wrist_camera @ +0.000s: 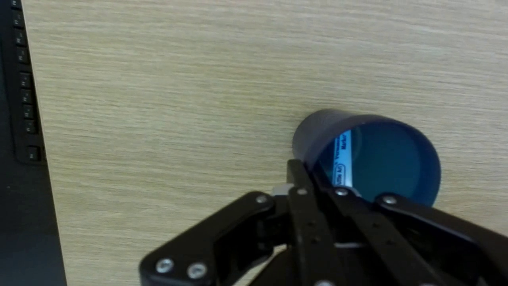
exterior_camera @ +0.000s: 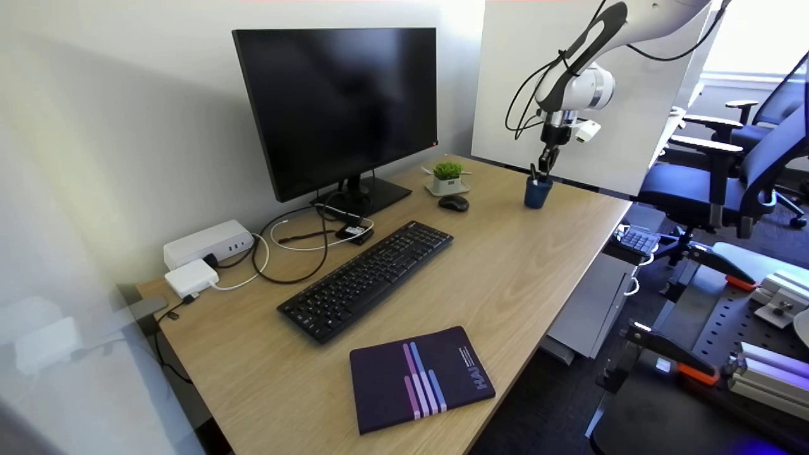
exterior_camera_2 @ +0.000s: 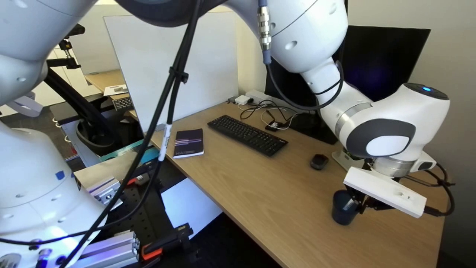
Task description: Put the marker in the cup then move the cup to the right
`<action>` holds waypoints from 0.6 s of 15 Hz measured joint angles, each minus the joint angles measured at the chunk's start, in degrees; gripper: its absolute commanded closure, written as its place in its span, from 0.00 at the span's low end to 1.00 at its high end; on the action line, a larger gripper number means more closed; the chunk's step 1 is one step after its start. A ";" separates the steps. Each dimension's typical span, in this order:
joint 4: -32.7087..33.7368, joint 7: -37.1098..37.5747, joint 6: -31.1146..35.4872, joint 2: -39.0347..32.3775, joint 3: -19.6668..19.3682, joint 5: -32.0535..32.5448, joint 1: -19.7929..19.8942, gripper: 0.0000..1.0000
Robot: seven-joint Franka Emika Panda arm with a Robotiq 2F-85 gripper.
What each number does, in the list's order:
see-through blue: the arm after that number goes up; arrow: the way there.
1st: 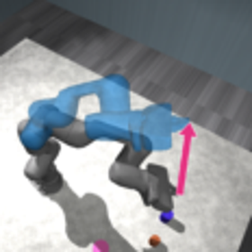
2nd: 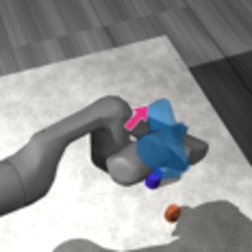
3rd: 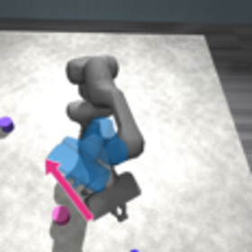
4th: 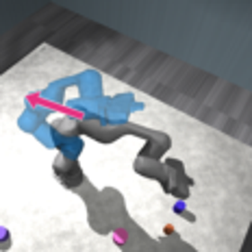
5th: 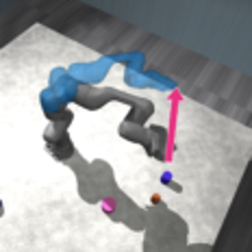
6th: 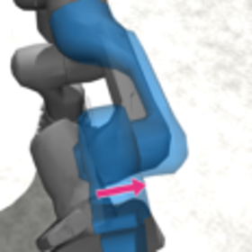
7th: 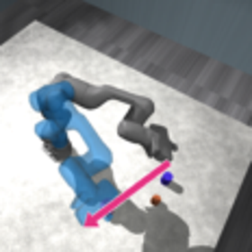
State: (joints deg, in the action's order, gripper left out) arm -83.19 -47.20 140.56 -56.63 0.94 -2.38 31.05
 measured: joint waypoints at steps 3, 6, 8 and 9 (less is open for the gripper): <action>1.58 -0.57 -1.56 -0.73 -0.20 0.46 -0.18 0.99; 2.58 -0.81 -2.79 -0.96 -0.88 1.65 -0.59 0.99; 3.22 -0.87 -3.83 -0.97 -1.32 2.41 -0.88 0.70; 3.55 -0.87 -4.28 -0.97 -1.53 2.69 -1.06 0.69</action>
State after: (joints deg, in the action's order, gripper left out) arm -79.64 -48.06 136.29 -57.59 -0.60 0.31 29.99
